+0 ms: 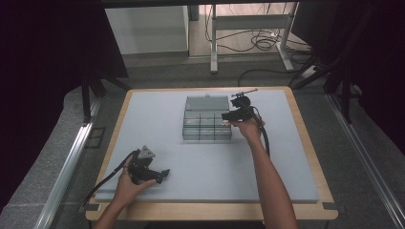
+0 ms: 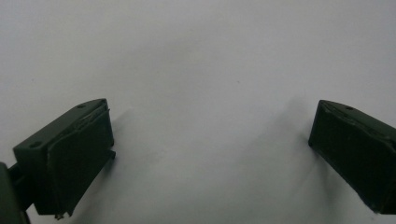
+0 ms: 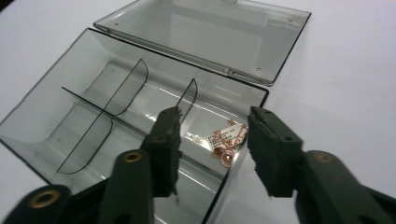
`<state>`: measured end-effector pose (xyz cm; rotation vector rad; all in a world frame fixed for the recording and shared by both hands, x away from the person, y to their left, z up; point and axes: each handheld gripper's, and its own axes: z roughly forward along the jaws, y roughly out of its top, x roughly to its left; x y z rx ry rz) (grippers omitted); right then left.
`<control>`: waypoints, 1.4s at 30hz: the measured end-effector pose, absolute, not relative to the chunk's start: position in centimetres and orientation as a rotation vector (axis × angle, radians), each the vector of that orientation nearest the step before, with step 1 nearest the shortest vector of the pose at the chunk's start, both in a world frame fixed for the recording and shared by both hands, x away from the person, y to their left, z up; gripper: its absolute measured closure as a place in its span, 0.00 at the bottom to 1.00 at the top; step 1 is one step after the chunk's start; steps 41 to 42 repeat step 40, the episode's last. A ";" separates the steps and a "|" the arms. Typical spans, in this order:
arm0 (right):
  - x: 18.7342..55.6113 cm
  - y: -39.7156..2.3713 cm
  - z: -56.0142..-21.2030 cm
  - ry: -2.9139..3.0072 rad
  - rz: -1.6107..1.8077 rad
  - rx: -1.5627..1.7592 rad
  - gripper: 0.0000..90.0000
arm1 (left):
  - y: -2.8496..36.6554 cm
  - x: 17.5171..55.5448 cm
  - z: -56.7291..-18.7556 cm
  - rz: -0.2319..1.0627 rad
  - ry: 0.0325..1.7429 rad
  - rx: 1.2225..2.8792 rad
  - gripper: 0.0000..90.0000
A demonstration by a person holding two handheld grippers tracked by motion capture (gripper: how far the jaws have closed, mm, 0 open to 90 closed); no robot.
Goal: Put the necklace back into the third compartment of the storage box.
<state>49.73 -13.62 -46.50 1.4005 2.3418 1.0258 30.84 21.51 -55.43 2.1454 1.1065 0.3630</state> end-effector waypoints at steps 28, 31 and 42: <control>36.2 -23.7 -48.1 2.303 1.232 1.293 0.39 | 21.5 30.8 -55.4 0.366 1.106 2.144 0.00; 36.0 -24.1 -48.5 2.317 1.211 1.300 0.39 | 21.5 30.8 -55.4 0.366 1.106 2.145 0.00; 35.6 -24.4 -48.3 2.268 1.318 1.278 0.38 | 21.5 30.8 -55.4 0.364 1.107 2.145 0.00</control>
